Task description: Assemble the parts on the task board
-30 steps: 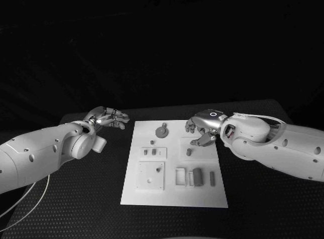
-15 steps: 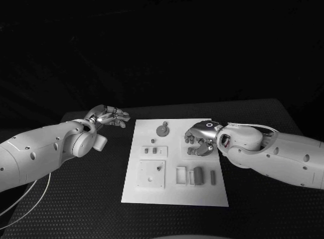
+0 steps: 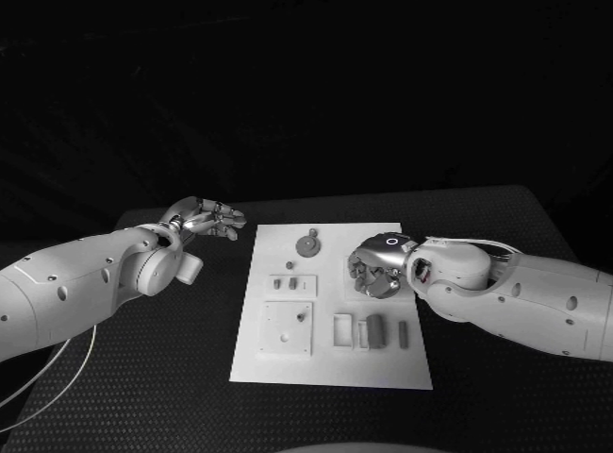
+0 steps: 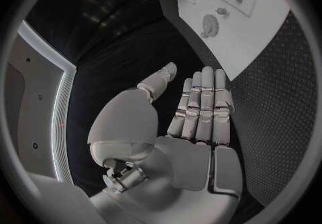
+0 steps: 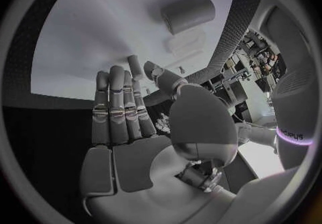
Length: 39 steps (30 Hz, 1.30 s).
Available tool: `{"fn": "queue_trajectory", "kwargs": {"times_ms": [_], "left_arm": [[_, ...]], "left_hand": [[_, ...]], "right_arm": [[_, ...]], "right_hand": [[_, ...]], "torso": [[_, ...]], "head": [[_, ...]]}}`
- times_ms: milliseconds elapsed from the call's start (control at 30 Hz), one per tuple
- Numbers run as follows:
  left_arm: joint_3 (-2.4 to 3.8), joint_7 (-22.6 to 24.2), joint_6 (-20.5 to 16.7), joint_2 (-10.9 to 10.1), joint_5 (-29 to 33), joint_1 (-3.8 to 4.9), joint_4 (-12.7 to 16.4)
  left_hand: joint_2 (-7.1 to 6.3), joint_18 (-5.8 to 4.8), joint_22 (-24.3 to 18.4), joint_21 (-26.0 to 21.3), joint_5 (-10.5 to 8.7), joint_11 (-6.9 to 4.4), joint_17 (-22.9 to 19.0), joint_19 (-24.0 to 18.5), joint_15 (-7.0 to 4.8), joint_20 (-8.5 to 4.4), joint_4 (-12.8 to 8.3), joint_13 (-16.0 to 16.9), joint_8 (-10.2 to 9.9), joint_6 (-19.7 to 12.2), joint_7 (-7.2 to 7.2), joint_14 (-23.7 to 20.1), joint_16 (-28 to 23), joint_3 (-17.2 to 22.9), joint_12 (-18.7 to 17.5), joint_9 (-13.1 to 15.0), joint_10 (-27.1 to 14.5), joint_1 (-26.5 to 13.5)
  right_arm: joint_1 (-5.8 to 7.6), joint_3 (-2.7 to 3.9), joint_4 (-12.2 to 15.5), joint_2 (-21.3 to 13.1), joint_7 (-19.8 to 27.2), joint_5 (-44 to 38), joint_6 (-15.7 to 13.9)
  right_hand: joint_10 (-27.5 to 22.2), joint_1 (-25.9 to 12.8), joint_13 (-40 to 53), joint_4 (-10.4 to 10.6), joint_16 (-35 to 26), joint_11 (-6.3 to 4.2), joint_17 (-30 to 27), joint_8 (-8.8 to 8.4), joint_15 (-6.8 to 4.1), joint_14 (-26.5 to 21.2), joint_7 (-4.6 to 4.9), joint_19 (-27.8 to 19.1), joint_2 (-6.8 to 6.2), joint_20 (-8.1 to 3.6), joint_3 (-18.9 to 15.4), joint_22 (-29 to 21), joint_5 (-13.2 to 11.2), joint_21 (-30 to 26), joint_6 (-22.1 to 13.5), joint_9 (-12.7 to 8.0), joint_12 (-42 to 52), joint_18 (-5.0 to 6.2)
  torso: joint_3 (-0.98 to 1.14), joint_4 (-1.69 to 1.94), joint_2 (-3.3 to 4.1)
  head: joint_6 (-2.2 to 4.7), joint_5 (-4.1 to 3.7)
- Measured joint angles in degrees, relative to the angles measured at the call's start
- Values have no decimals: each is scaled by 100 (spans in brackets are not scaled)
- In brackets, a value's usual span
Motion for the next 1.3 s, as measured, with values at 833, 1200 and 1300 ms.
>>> {"fn": "queue_trajectory", "kwargs": {"times_ms": [833,1200,1300], "left_arm": [[-1,-2,12,-9,3,0,2],[-1,-2,12,-14,5,0,3],[-1,-2,12,-16,5,0,4]], "left_hand": [[0,0,-6,0,0,0,5,0,0,0,0,0,21,0,0,0,-22,0,0,1,0,0],[0,0,-10,0,0,0,10,0,0,0,0,0,21,0,0,0,-22,0,0,-4,0,0],[0,0,-13,0,0,0,9,0,0,0,0,0,21,0,0,0,-22,0,0,-4,0,0]], "right_arm": [[-59,0,-190,153,1,-185,-16],[-79,-4,-166,143,-17,-314,-252],[-80,-4,-138,122,-18,-326,-323]], "right_hand": [[433,97,167,-245,132,-167,-16,183,-117,159,-144,147,599,-87,88,0,-6,100,448,50,197,-5],[606,120,304,-253,234,-277,25,266,-217,317,-226,317,680,-172,78,-1,-1,208,593,97,285,19],[607,120,367,-259,234,-278,32,267,-217,318,-236,318,680,-172,71,-1,-1,208,603,97,311,19]], "torso": [[3,-3,-1],[4,-3,-2],[3,-3,-2]], "head": [[-51,24],[-63,14],[-63,14]]}}
